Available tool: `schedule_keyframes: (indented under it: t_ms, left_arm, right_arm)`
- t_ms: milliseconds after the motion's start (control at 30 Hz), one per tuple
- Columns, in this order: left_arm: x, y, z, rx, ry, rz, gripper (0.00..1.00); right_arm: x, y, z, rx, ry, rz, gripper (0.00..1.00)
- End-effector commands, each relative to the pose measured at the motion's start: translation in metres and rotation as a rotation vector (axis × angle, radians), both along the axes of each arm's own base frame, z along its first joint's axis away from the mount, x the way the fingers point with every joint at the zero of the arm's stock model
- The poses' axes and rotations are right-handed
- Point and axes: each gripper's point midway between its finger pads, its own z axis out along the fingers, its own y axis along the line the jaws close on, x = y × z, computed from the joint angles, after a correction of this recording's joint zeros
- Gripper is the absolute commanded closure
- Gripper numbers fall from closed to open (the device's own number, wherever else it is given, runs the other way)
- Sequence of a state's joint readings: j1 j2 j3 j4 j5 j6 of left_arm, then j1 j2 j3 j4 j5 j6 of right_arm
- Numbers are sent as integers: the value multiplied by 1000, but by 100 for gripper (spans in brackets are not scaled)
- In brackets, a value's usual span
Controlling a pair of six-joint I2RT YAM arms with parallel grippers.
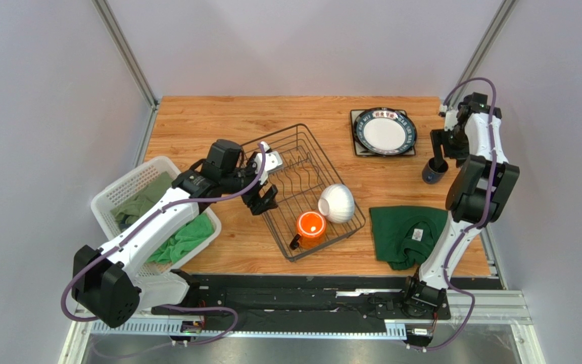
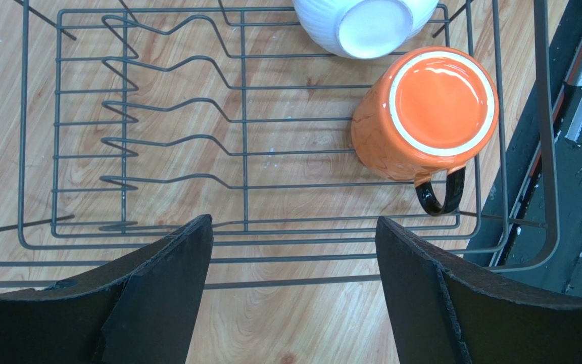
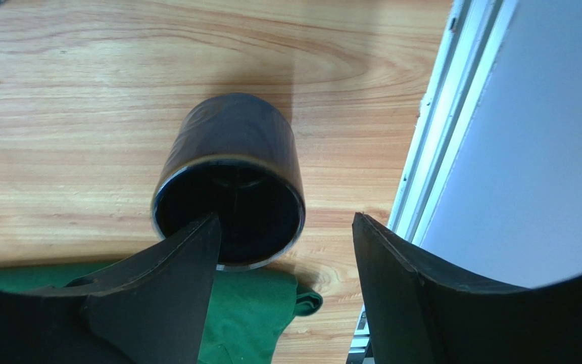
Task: Unload the mixed dishes from the dish rack
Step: Place the cup at the center of the board, then pick up the cup from the dish rack.
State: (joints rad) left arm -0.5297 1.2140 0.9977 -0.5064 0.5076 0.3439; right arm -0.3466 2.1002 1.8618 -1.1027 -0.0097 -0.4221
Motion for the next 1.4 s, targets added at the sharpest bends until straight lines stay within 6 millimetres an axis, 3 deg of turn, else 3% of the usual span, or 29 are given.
schedule_keyframes:
  t_ms: [0,300,500,700,733,867,1133,1367]
  left_arm:
    - [7,-7,20,-32,-43,-21,14]
    - [5,-19,15,14,-16,-21,14]
    - [-8,-38,5,135,-75,-72,14]
    - [-17,-55,-1,203,-78,-109,8]
    - [-23,-57,-4,218,-59,-119,7]
    - [-29,-60,-23,306,-7,-86,5]
    - [-46,-60,-56,417,88,-77,5]
    - [-59,-63,-64,402,167,-91,7]
  right_arm:
    - [1,7,61,-7,-147,27,30]
    - [-16,29,130,26,-285,55,28]
    - [-37,58,165,71,-379,104,24]
    - [-61,93,175,125,-431,165,21]
    - [-66,101,185,138,-467,178,21]
    - [-80,117,187,158,-508,207,20]
    - [-90,124,187,165,-506,212,20]
    - [-92,125,180,171,-488,200,21]
